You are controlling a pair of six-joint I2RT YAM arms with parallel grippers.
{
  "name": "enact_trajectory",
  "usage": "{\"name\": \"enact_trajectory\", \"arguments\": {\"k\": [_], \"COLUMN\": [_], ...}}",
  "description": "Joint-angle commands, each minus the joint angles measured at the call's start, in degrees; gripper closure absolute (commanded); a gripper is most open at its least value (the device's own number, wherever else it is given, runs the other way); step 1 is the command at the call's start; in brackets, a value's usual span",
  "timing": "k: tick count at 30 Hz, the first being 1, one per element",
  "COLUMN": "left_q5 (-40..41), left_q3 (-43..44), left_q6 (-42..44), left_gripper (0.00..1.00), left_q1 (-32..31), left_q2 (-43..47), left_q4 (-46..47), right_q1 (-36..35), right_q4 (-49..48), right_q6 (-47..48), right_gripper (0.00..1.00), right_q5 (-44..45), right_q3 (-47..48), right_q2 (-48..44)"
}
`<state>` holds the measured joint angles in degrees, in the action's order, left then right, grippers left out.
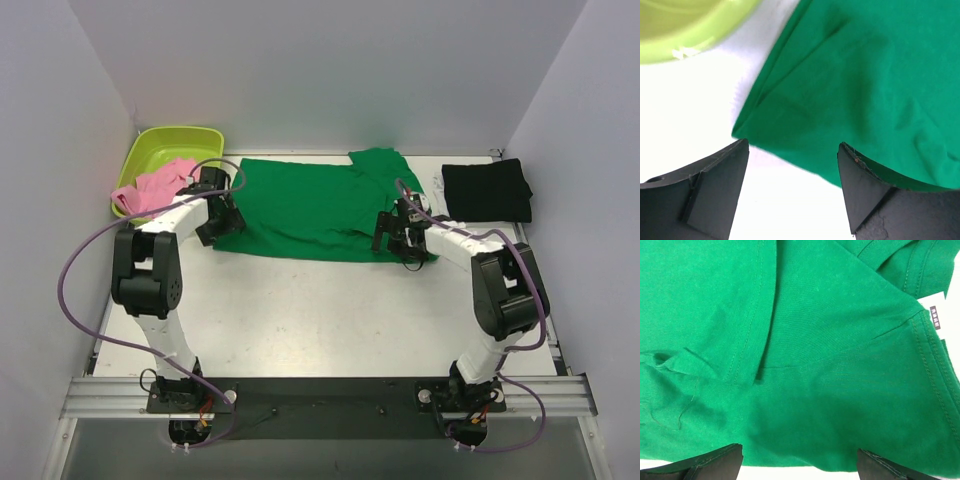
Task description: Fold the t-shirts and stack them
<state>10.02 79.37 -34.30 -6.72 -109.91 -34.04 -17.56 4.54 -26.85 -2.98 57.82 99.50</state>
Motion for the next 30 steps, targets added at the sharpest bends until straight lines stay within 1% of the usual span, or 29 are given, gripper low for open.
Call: {"name": "enact_trajectory", "arguments": {"k": [1,5,10,14,21,30], "left_q5": [-1.76,-1.67,-0.71,0.61,0.09,1.05], "left_q3": [-3.25,-4.93,-5.54,-5.55,-4.58,-7.65], "left_q6": [-1.73,-2.35,-2.61,-2.61,-2.52,-3.31], "left_gripper": [0.19,0.19,0.19,0.19,0.19,0.19], "left_q1": [-2.68,-6.19,-6.99,-6.99,-7.08,-7.78], "left_q2": [7.95,9.71,9.19,7.34,2.69,1.36], "left_q4": [4.24,5.30,6.00,7.58,10.31,11.81], "right_q1": [-0.37,-0.54,0.07,0.86,1.21,1.13], "right_q4": [2.14,3.37,4.78,3.99,1.88,-0.49], "right_q6": [0.40,0.48,1.45,1.54,1.10,0.40], "right_gripper": [0.00,0.00,0.00,0.00,0.00,0.00], "right_q5": [1.22,1.93,2.19,1.49,0.70,0.17], "right_q3": [1.41,4.57,9.84,11.08,9.51,5.02], "right_q2": [-4.49,-5.02,-2.31,-0.28,1.57,2.36]}}
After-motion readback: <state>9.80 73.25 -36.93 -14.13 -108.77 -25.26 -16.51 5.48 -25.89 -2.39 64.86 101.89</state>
